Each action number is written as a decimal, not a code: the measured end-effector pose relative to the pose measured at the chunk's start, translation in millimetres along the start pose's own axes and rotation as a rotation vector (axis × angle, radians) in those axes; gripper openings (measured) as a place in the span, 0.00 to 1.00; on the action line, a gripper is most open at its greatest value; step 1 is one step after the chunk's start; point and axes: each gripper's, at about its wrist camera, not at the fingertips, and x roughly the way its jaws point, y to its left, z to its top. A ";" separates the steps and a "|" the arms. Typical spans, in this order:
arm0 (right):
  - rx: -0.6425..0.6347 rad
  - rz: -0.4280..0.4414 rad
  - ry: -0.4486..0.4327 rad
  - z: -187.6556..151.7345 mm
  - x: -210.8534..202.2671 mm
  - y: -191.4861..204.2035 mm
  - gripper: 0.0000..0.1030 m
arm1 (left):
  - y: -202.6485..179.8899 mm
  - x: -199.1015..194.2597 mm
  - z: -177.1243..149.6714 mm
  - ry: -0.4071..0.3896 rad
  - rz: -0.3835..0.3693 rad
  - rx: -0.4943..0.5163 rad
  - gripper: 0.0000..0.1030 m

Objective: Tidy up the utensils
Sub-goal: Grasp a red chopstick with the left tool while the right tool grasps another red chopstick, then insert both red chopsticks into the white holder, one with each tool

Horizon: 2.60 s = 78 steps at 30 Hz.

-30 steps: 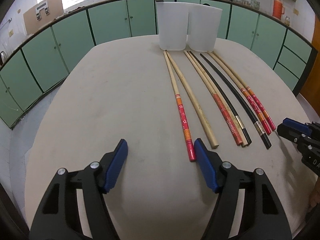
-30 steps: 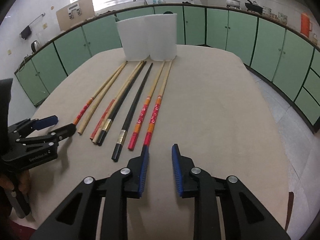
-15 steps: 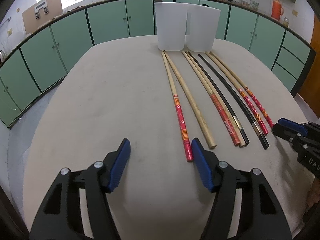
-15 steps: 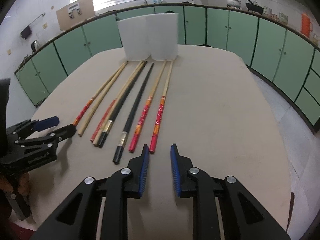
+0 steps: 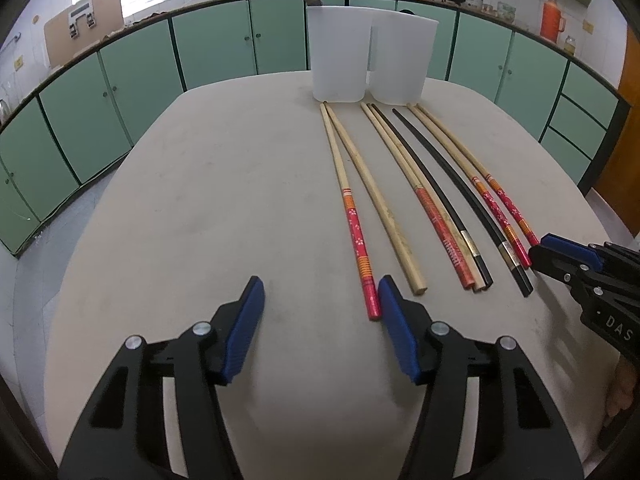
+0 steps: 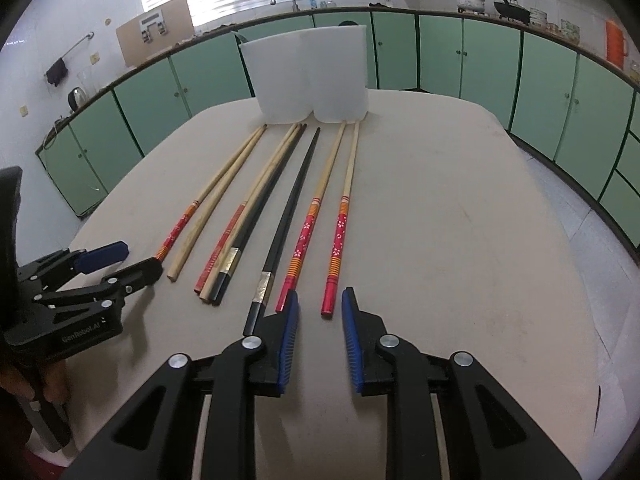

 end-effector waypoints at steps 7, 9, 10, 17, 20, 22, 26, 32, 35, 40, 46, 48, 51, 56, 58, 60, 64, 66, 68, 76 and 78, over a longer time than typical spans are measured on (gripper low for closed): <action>-0.002 -0.004 -0.002 -1.1 0.7 0.3 0.21 | -5.2 -1.1 -1.6 -0.008 -0.009 0.008 0.44; 0.000 -0.007 -0.003 -0.5 1.5 1.5 0.21 | -8.0 -1.6 -1.6 -0.012 -0.018 0.015 0.37; -0.001 -0.008 -0.002 -0.7 2.0 1.5 0.21 | -11.4 -1.7 -1.5 -0.015 -0.022 0.027 0.31; -0.002 -0.031 0.000 -0.5 3.8 1.8 0.14 | -20.8 -0.9 0.0 -0.027 -0.035 0.065 0.08; 0.022 -0.010 0.003 -0.1 3.9 -3.4 0.07 | -22.9 -0.8 0.1 -0.029 -0.036 0.064 0.06; 0.024 -0.009 0.001 -0.1 2.9 -3.9 0.07 | -21.1 -1.1 0.1 -0.028 -0.044 0.054 0.06; 0.025 -0.010 -0.015 0.6 -6.6 -5.5 0.06 | -17.3 -9.5 2.4 -0.038 -0.052 0.047 0.05; 0.016 -0.027 -0.088 13.7 -38.7 -9.6 0.06 | -14.0 -37.0 15.0 -0.105 -0.031 0.064 0.05; 0.007 -0.038 -0.136 25.1 -57.9 -10.7 0.05 | -13.6 -55.4 24.9 -0.149 -0.014 0.078 0.05; -0.018 -0.050 -0.216 49.1 -85.9 -13.3 0.05 | -8.2 -94.9 49.3 -0.268 -0.009 0.069 0.05; -0.050 -0.038 -0.298 81.7 -111.2 -13.0 0.05 | -5.2 -122.2 83.9 -0.365 -0.042 0.054 0.05; -0.059 -0.025 -0.312 94.9 -116.4 -13.2 0.05 | -5.3 -126.1 93.8 -0.381 -0.057 0.048 0.05; -0.067 -0.002 -0.319 115.9 -118.1 -12.8 0.05 | -6.6 -128.5 109.0 -0.393 -0.085 0.044 0.05; -0.074 0.052 -0.315 146.9 -120.4 -9.6 0.05 | -7.3 -126.3 128.2 -0.387 -0.128 0.039 0.05; -0.088 0.060 -0.311 159.0 -119.7 -9.3 0.05 | -6.9 -125.7 135.8 -0.376 -0.141 0.035 0.05; -0.101 0.065 -0.310 169.8 -118.7 -8.5 0.05 | -5.9 -127.3 139.9 -0.377 -0.147 0.034 0.05; -0.121 0.078 -0.329 185.6 -123.3 -4.7 0.05 | 1.2 -135.3 153.5 -0.391 -0.157 0.035 0.05; -0.133 0.077 -0.355 198.1 -129.9 -3.4 0.05 | 5.1 -143.4 159.0 -0.409 -0.160 0.034 0.05; -0.135 0.083 -0.378 210.0 -137.4 -3.3 0.05 | 9.1 -153.3 167.1 -0.442 -0.160 0.030 0.05; -0.158 0.072 -0.498 263.3 -160.4 -0.5 0.05 | 16.6 -185.3 205.7 -0.581 -0.172 -0.001 0.05; -0.164 0.056 -0.509 275.2 -154.9 1.5 0.05 | 14.3 -183.4 219.4 -0.602 -0.176 -0.007 0.05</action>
